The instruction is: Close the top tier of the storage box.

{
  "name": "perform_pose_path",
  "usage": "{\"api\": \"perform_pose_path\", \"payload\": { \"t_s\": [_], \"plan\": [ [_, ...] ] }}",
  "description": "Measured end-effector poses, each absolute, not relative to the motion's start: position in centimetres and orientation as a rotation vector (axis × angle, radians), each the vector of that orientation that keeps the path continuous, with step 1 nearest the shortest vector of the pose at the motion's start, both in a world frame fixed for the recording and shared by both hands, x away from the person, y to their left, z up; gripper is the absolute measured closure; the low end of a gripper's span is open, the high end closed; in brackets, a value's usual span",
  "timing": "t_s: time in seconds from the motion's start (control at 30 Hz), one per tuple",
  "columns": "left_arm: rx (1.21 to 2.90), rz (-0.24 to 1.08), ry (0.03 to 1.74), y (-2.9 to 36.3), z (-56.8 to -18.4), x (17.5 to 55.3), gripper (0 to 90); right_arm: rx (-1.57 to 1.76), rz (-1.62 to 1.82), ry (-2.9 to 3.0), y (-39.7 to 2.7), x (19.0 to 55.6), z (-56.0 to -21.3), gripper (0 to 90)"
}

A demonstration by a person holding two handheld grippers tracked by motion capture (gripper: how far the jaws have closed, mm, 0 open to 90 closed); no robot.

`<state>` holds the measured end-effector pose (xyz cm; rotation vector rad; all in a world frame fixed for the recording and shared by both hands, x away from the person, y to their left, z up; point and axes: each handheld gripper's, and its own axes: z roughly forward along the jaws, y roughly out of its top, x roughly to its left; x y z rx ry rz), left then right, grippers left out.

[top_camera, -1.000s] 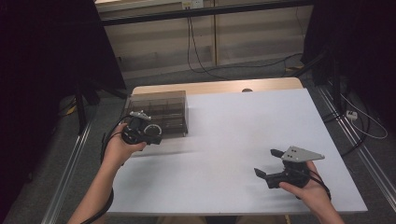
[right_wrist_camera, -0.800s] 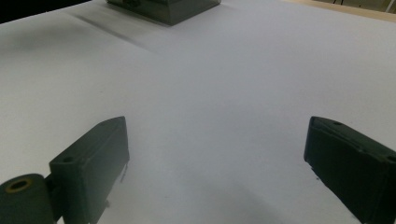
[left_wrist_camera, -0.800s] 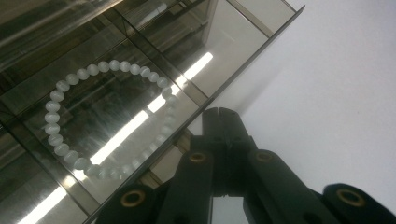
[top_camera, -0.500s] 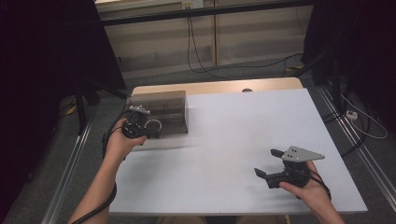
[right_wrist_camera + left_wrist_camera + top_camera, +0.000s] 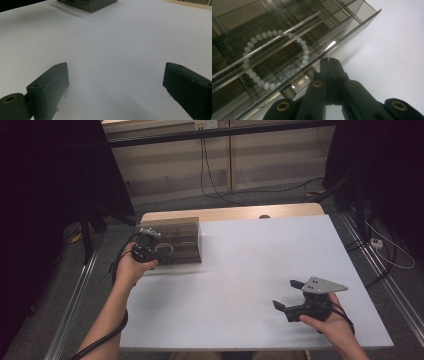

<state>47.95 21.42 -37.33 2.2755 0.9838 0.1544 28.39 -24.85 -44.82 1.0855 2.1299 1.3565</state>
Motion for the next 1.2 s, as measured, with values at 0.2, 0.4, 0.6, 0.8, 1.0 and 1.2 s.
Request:
{"api": "perform_pose_path", "payload": {
  "t_s": [0.2,0.4,0.6,0.8,1.0,1.2],
  "plan": [
    [2.265,0.179,0.995,21.2,-37.5,48.7,90.0,1.086,1.357,2.124,-25.0,28.3,-44.7,6.2],
    [2.258,0.221,0.999,21.0,-37.6,49.3,90.0,1.095,1.353,2.123,-25.3,28.2,-44.9,6.3],
    [2.223,0.225,1.014,21.1,-37.8,49.3,90.0,1.1,1.354,2.126,-25.2,28.4,-45.1,6.3],
    [2.196,0.18,1.037,21.8,-38.2,48.3,86.5,1.085,1.359,2.14,-24.9,28.8,-45.1,6.3],
    [2.189,0.13,1.015,22.8,-38.1,46.7,77.8,1.088,1.354,2.144,-24.9,28.8,-45.2,6.2],
    [2.188,0.11,0.958,23.2,-37.9,44.9,69.8,1.094,1.347,2.149,-25.0,28.6,-45.3,6.3]
  ]
}}
